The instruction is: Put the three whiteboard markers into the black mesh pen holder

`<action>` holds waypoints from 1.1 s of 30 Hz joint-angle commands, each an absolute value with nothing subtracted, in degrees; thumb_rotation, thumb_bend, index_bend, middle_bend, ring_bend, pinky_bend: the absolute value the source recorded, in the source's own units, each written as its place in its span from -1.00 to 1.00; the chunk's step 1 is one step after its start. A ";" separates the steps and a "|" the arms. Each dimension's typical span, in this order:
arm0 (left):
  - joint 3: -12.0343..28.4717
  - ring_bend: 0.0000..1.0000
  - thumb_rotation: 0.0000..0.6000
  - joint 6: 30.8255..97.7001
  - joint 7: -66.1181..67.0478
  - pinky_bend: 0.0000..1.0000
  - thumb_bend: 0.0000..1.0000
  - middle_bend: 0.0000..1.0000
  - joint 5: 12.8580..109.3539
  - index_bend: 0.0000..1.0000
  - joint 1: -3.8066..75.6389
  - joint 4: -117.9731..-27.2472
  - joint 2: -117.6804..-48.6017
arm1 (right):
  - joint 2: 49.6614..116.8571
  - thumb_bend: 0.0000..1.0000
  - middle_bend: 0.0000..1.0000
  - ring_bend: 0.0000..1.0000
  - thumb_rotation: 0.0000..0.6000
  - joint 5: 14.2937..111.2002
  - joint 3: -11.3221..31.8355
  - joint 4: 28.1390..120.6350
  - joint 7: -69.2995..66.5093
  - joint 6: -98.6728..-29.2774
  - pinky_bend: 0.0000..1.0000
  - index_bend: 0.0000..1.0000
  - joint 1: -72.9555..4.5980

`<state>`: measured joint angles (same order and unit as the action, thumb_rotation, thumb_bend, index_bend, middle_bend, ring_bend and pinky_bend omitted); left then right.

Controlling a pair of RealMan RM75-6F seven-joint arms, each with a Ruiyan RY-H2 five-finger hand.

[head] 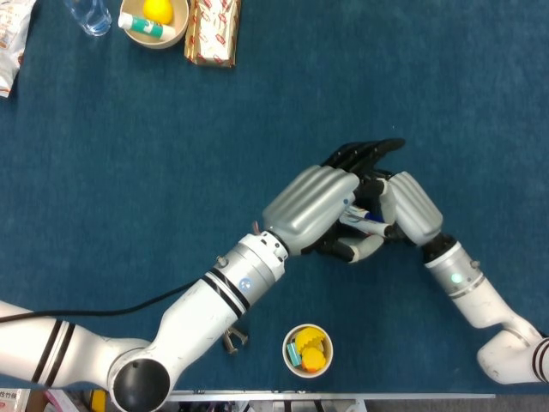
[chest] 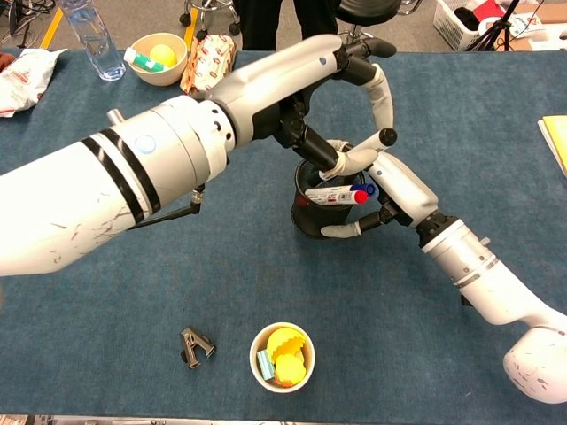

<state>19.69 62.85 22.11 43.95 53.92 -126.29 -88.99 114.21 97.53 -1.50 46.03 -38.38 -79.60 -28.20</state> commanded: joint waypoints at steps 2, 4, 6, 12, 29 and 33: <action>19.81 -1.00 1.00 62.34 20.90 -0.97 -0.31 -1.00 43.51 0.18 54.47 -125.90 -89.08 | 114.53 -0.97 0.06 -0.12 1.00 97.91 -1.61 46.11 -38.59 -79.66 -0.03 -0.14 -28.74; 19.81 -1.00 1.00 62.15 20.31 -0.97 -0.31 -1.00 43.45 0.18 54.71 -125.59 -89.07 | 114.64 -0.97 0.06 -0.12 1.00 98.18 -1.75 46.28 -38.66 -79.77 -0.03 -0.14 -29.03; 19.68 -1.00 1.00 61.90 19.68 -0.97 -0.31 -1.00 43.46 0.18 54.83 -125.38 -88.95 | 114.62 -0.97 0.06 -0.12 1.00 98.53 -1.99 46.63 -38.72 -80.01 -0.03 -0.14 -29.24; 19.21 -1.00 1.00 61.47 17.65 -0.97 -0.31 -1.00 43.31 0.18 54.67 -124.87 -88.27 | 113.90 -0.97 0.06 -0.12 1.00 99.56 -2.34 48.80 -38.40 -81.48 -0.03 -0.14 -29.73; 17.75 -1.00 1.00 58.97 13.46 -0.97 -0.31 -1.00 42.97 -0.95 54.53 -123.54 -85.80 | 111.94 -0.97 0.06 -0.12 1.00 99.72 -2.21 52.67 -36.57 -82.37 -0.03 -0.14 -30.31; 17.72 -1.00 1.00 58.98 12.83 -0.97 -0.32 -1.00 43.21 -1.00 54.48 -123.55 -85.53 | 111.86 -0.97 0.06 -0.12 1.00 99.64 -2.20 52.71 -36.56 -82.49 -0.03 -0.14 -30.28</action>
